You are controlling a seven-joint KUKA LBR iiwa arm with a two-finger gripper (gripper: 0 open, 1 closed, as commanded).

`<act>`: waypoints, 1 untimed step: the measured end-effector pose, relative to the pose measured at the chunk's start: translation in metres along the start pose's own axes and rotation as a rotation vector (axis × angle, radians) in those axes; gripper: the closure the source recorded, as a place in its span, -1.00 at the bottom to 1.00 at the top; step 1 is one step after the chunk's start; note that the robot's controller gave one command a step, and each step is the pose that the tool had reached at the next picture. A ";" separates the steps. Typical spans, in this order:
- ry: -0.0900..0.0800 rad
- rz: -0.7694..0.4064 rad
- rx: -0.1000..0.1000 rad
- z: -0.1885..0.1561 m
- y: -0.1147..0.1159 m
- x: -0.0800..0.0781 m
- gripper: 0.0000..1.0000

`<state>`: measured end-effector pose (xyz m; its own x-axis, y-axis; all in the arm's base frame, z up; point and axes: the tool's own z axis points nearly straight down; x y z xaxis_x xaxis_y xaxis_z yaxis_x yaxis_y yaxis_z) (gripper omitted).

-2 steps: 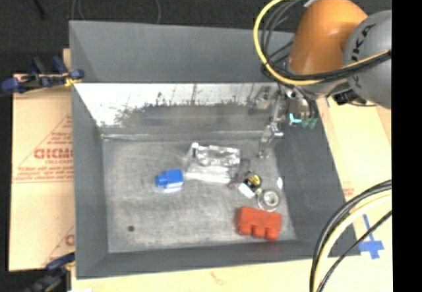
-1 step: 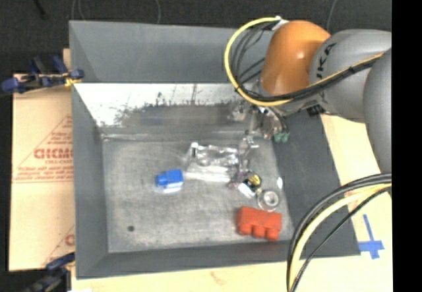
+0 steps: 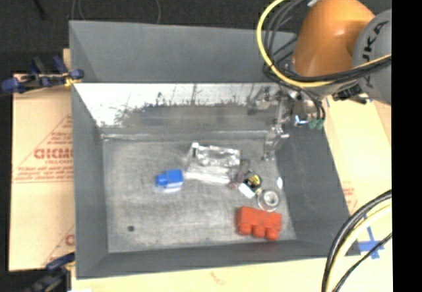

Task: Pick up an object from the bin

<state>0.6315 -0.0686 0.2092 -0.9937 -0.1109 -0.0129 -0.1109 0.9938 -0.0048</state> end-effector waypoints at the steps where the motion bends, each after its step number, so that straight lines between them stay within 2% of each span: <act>1: 0.002 -0.001 -0.005 0.135 0.047 0.014 -1.00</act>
Offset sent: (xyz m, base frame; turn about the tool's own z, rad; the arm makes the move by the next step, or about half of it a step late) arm -0.0197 0.0440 -0.1352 0.0008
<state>0.6142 -0.0240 0.0741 -0.9937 -0.1115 -0.0113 -0.1115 0.9938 0.0007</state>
